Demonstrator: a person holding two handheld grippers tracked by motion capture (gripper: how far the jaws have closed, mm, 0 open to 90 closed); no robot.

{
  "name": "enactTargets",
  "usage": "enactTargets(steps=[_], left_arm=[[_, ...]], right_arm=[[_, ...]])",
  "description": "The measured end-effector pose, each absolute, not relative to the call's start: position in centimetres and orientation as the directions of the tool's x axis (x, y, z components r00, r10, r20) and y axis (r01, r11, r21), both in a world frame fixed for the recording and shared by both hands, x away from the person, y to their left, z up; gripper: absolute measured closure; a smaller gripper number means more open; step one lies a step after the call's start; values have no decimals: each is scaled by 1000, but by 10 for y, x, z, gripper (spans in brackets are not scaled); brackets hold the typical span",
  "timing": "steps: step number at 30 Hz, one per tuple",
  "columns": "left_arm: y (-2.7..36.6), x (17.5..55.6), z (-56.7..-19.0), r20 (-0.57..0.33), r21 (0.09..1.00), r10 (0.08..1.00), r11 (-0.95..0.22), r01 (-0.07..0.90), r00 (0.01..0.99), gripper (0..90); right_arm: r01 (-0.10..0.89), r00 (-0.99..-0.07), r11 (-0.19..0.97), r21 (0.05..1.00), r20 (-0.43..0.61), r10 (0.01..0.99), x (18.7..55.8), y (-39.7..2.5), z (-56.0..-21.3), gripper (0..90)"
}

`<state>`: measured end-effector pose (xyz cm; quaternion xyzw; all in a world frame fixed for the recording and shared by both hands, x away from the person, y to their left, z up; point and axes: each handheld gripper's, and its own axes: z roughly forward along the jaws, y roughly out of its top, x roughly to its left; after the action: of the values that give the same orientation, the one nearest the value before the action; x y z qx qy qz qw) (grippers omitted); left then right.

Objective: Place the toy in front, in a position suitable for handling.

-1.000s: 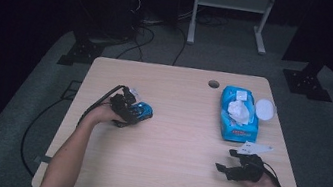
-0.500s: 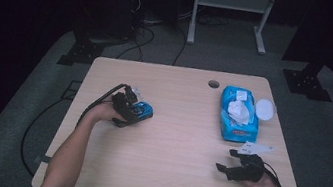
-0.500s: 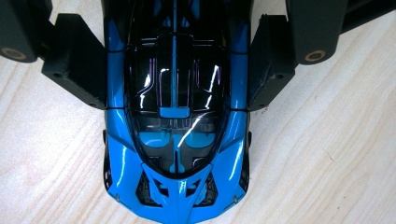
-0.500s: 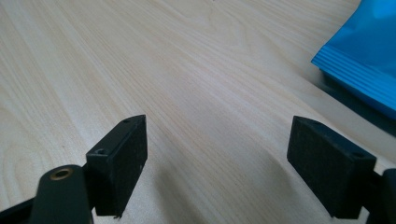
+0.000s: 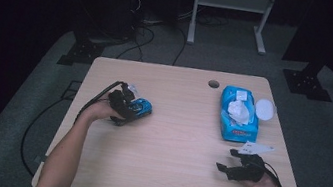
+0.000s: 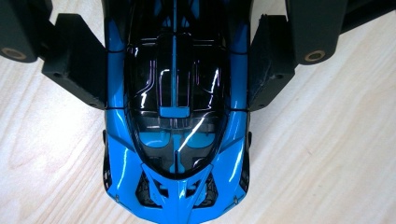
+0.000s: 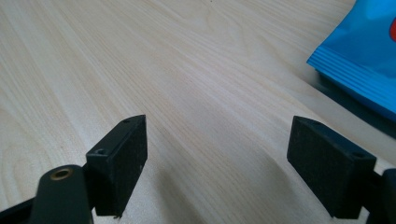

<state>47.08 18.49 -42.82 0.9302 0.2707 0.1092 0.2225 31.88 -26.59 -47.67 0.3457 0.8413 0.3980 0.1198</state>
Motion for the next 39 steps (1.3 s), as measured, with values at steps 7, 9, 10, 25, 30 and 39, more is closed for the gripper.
enactTargets(steps=[7,9,10,25,30,39], left_arm=[[175,459,-409,99,511,521,-758,407,847,280],[168,455,-405,105,517,508,-762,389,855,279],[164,453,-404,106,520,497,-766,378,861,279],[92,415,-395,137,543,303,-819,184,943,279],[71,404,-401,133,545,249,-827,139,959,279],[47,390,-412,119,538,194,-837,101,974,279]], right_arm=[[486,-733,446,752,73,676,319,-265,-477,195],[484,-733,446,753,71,676,319,-265,-476,195],[483,-733,446,753,70,676,319,-265,-476,195],[484,-724,432,761,71,686,319,-270,-475,195],[486,-720,427,763,72,690,320,-272,-474,195],[490,-714,419,764,75,697,320,-275,-475,196]])
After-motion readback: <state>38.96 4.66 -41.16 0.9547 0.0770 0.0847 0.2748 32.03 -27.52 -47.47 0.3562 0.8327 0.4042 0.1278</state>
